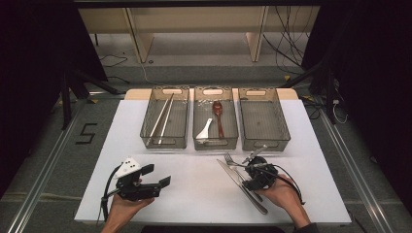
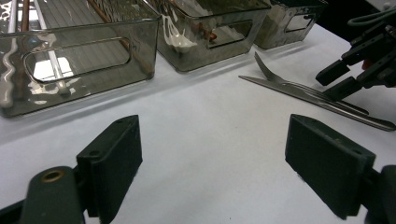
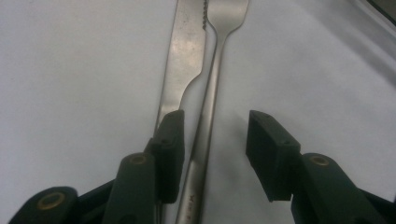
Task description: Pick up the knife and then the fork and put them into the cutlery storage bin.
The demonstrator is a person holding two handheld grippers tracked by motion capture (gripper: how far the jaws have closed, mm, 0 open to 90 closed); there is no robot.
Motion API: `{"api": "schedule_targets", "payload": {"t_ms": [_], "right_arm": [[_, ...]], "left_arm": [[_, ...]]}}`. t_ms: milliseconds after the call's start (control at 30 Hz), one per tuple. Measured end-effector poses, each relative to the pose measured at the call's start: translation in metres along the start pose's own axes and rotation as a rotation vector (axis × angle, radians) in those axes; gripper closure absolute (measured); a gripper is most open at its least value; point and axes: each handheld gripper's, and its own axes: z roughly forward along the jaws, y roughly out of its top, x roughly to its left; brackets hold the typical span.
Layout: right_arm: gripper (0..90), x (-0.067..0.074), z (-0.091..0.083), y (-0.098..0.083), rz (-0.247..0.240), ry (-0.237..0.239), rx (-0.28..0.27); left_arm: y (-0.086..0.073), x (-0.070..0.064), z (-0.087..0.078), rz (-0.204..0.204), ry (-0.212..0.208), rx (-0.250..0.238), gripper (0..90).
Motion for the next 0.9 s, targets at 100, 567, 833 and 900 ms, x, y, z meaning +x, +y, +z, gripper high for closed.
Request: {"api": "schedule_targets", "payload": {"t_ms": [100, 567, 833, 900], "right_arm": [[61.3, 0.001, 0.003, 0.003, 0.002, -0.007, 0.02], [71.5, -0.001, 0.006, 0.013, 0.007, -0.01, 0.086], [80.2, -0.006, 0.006, 0.015, 0.027, -0.003, 0.098], [81.8, -0.006, 0.006, 0.016, 0.03, -0.008, 0.104]], "left_arm": [[0.0, 0.0, 0.001, 0.001, 0.002, 0.001, 18.1], [-0.001, -0.001, 0.001, 0.002, 0.008, 0.001, 18.5], [-0.001, -0.001, 0.001, 0.012, 0.005, 0.006, 19.1], [-0.001, -0.001, 0.001, 0.012, 0.006, 0.009, 19.3]]}}
